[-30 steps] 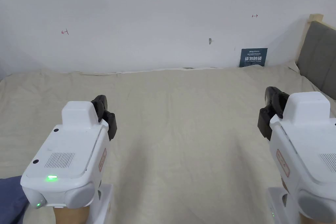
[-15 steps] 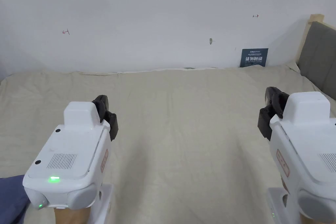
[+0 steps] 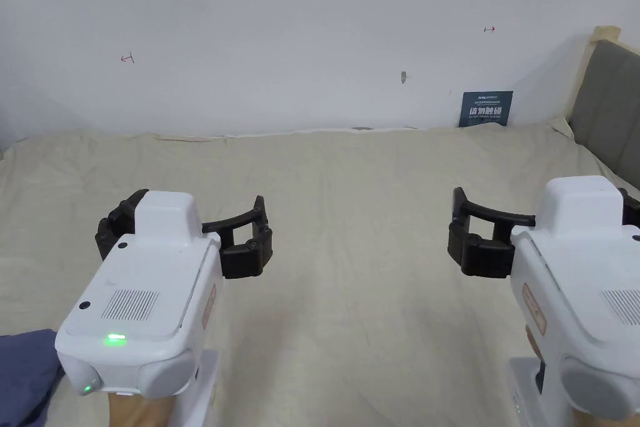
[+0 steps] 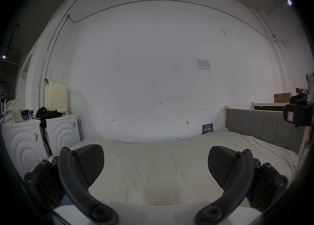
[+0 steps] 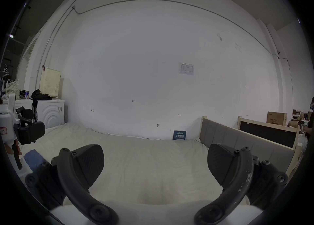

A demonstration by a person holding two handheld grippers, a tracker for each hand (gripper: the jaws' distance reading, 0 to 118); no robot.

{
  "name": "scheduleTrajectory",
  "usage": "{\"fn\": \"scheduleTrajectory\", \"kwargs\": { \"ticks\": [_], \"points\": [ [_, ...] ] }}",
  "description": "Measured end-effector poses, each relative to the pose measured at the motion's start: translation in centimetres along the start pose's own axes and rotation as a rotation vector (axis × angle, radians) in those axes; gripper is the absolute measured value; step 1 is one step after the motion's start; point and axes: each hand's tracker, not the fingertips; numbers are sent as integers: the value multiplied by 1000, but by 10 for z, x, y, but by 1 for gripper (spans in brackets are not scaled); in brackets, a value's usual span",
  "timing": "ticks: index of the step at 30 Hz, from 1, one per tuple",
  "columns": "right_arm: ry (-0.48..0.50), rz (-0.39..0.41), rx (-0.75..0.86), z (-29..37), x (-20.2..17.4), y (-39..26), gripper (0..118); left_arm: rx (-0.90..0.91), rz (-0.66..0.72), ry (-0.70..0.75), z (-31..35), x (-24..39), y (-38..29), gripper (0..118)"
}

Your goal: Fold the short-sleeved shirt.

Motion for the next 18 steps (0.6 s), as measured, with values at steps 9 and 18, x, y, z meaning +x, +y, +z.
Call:
{"fn": "scheduleTrajectory", "kwargs": {
  "ticks": [9, 18],
  "points": [
    [1, -3, -1, 1, 0, 1, 118, 6, -25, 10, 1, 1, 0, 118],
    [2, -5, 3, 3, 1, 1, 118, 10, -24, 11, 2, 0, 0, 118]
  ]
}}
